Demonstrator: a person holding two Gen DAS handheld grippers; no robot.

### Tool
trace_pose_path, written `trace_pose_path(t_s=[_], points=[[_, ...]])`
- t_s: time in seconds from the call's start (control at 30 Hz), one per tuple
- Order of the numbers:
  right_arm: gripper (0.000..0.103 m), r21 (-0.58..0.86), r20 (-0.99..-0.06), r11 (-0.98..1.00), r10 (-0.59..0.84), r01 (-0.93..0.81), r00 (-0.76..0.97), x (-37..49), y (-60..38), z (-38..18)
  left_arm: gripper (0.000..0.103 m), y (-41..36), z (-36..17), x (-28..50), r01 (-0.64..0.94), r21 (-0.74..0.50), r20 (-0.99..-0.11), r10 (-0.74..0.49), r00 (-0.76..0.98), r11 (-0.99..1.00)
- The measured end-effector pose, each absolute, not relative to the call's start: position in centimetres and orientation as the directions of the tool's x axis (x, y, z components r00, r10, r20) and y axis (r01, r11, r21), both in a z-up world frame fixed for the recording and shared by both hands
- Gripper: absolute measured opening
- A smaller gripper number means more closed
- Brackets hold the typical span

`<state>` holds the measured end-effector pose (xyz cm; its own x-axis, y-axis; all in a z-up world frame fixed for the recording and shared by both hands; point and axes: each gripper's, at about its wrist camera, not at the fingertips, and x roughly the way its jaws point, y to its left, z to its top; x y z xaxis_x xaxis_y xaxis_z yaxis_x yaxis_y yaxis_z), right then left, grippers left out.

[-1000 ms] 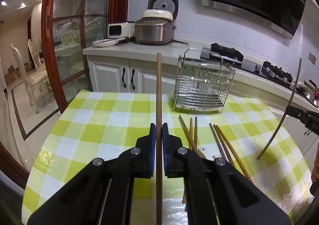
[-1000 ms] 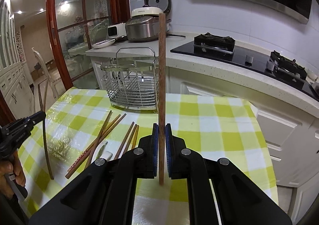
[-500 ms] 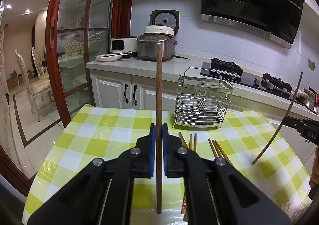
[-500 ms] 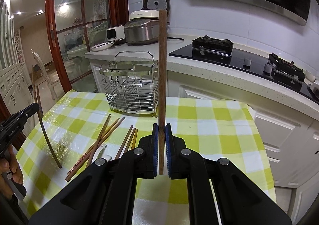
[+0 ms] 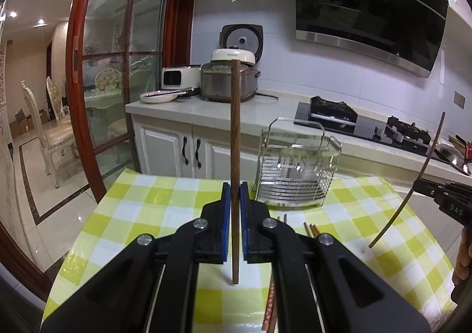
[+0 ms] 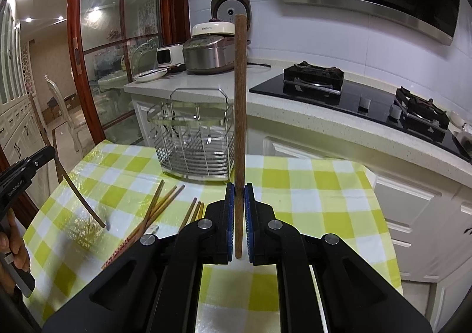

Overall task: Organize utensils
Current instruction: 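Lift the chopstick upright with the left tool and carry it over the wire rack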

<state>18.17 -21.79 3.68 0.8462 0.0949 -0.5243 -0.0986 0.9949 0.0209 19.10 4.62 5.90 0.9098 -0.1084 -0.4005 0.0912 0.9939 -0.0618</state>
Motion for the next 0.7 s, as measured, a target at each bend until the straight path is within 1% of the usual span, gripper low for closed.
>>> trace_pose_path(t_s=[0.2, 0.4, 0.7], points=[[0.009, 0.025, -0.508, 0.993, 0.108, -0.111, 0.855, 19.7, -21.7, 5.8, 0.006, 3.8, 8.2, 20.5, 0.114, -0.058, -0.372, -0.127, 0.919, 0.992], [0.009, 0.019, -0.47, 0.991, 0.128, -0.135, 0.873, 21.7, -21.1, 9.6, 0.006, 3.0, 11.4, 22.8, 0.138, -0.056, -0.329, -0.149, 0.933, 0.989], [0.009, 0.032, -0.382, 0.988, 0.153, -0.152, 0.911, 26.2, -20.0, 16.0, 0.006, 1.0, 17.2, 27.5, 0.192, -0.066, -0.245, -0.203, 0.948, 0.979]])
